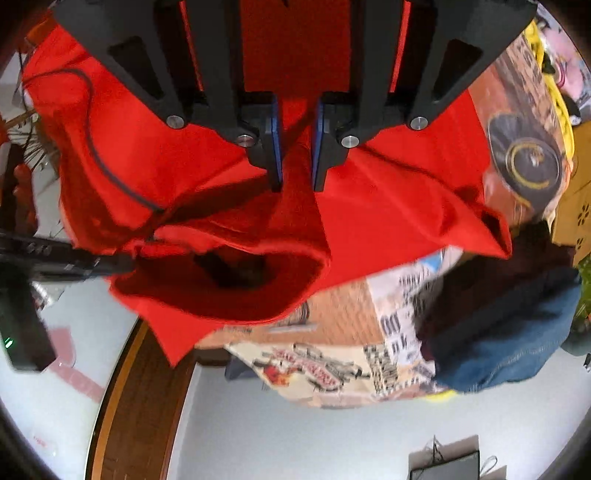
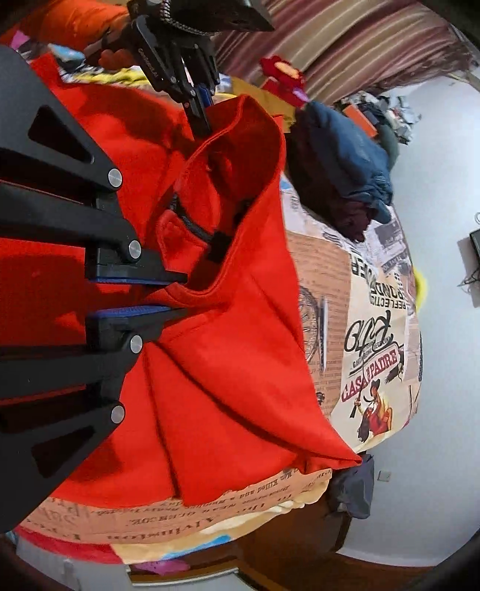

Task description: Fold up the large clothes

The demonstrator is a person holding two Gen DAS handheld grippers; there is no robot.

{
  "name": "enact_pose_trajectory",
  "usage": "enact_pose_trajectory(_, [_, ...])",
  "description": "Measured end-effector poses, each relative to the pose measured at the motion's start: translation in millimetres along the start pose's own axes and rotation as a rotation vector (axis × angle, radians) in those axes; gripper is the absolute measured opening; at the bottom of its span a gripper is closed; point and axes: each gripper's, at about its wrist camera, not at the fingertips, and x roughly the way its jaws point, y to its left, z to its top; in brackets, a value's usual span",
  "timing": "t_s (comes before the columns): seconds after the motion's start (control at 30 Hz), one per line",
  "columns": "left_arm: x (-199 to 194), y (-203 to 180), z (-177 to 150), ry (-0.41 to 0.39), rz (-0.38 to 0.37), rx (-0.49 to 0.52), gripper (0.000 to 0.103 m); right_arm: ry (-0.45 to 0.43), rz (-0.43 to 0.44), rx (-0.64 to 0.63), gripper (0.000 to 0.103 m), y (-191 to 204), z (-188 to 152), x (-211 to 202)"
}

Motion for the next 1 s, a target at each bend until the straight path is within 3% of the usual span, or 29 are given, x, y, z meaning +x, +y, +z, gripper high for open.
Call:
enact_pose_trajectory(0.17, [-6.5, -0.2, -15.3, 0.019, 0.017, 0.000, 0.015, -0.052, -0.011, -0.025, 0.013, 3.3, -8.7, -22.5])
enact_pose_trajectory(0.37, [-48.0, 10.7, -8.6, -0.069, 0.072, -0.009, 0.018, -0.101, 0.011, 0.025, 0.013, -8.5, 0.9, -43.5])
enact_pose_trajectory(0.43, [-61.2, 19.8, 0.6, -0.115, 0.093, -0.024, 0.025, -0.131, 0.016, 0.044, 0.013, -13.5, 8.6, -51.7])
enact_pose_trajectory(0.5, [-69.0, 30.8, 11.1, -0.152, 0.124, -0.041, 0.044, -0.160, -0.004, 0.046, 0.013, -16.4, 17.6, -56.5])
enact_pose_trajectory(0.63, [-71.7, 54.4, 40.1, -0.198, 0.184, -0.086, 0.047, -0.197, -0.019, 0.040, 0.013, -19.5, 38.9, -60.1])
enact_pose_trajectory(0.87, [-46.2, 88.9, 87.5, -0.208, 0.093, -0.211, 0.047, -0.173, 0.010, 0.032, 0.015, -22.1, 83.5, -29.8])
enact_pose_trajectory(1.0, [-19.4, 95.8, 101.7, -0.167, 0.030, -0.247, 0.047, -0.062, 0.039, 0.021, 0.030, -21.9, 94.5, 10.4])
